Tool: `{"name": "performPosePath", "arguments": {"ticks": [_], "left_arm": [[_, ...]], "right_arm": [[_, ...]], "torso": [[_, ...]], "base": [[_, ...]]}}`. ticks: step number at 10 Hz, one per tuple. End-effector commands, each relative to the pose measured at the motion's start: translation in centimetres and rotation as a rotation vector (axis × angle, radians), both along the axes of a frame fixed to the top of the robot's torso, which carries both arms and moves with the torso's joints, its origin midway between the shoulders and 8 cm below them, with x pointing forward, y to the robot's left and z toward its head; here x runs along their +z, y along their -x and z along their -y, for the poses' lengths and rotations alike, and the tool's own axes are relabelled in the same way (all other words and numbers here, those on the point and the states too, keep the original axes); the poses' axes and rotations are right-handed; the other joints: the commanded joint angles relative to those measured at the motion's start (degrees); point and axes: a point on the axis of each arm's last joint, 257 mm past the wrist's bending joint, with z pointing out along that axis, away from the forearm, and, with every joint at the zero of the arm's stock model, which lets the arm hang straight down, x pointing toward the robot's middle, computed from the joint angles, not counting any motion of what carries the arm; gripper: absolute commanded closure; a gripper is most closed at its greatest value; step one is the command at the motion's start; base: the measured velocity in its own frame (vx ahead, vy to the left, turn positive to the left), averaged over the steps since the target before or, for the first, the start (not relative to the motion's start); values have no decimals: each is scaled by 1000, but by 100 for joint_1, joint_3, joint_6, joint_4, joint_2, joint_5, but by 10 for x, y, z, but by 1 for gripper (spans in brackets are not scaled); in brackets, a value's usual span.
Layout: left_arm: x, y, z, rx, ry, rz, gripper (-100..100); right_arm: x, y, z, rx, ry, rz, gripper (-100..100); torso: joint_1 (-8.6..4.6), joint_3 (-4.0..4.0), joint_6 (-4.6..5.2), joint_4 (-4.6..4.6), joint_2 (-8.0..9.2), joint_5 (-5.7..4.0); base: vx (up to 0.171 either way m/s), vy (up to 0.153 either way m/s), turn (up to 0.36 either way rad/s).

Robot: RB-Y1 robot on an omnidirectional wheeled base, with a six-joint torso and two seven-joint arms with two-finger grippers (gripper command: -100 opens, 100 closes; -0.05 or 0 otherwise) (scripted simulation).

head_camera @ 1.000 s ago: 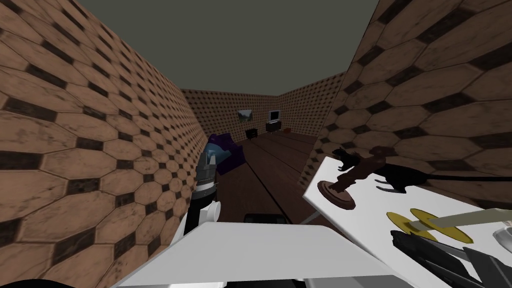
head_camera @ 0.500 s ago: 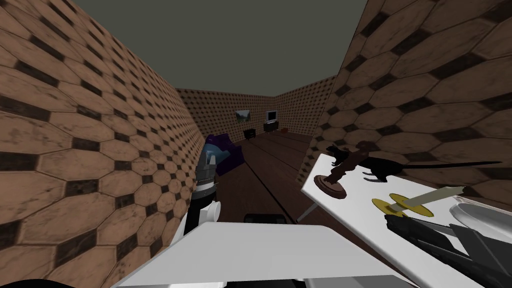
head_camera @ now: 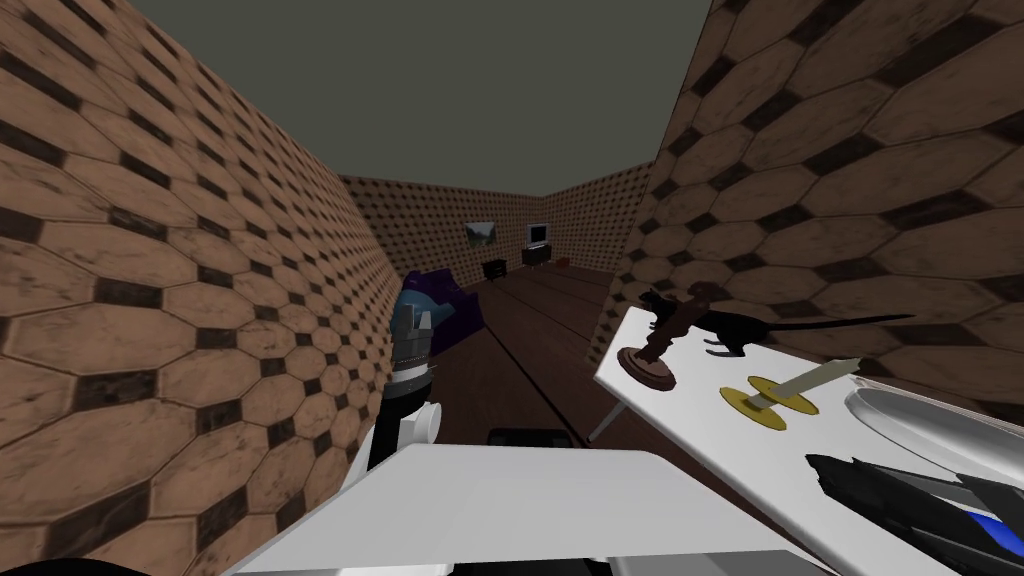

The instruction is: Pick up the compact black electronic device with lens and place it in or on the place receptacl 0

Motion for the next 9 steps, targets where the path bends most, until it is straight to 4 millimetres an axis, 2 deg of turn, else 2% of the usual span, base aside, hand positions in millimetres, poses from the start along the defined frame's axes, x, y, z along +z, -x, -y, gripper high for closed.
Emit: {"name": "performPosePath", "arguments": {"ticks": [1,4,6,7,8,9], "left_arm": [[0,0,0,0,0,0,0],[0,0,0,0,0,0,0],[0,0,0,0,0,0,0],[0,0,0,0,0,0,0],[0,0,0,0,0,0,0],[0,0,0,0,0,0,0]], "right_arm": [[-1,9,5,1,6,-31,100],[-3,58,22,-21,43,-169,100],[-3,58,22,-21,43,-169,100],[-1,85,34,-44,73,-240,100],[-1,85,34,-44,73,-240,100],[1,101,43,-62,97,-279,100]], "torso": [[0,0,0,0,0,0],[-10,0,5,-3,4,-2],[-12,5,10,-1,11,-4],[7,1,7,-2,5,0],[-7,8,16,-2,21,5],[-9,14,20,2,27,2]], "base": [[8,-53,-28],[-15,-83,-16],[-21,-60,-8],[-70,-92,24],[-72,-99,9],[-99,-85,10]]}}
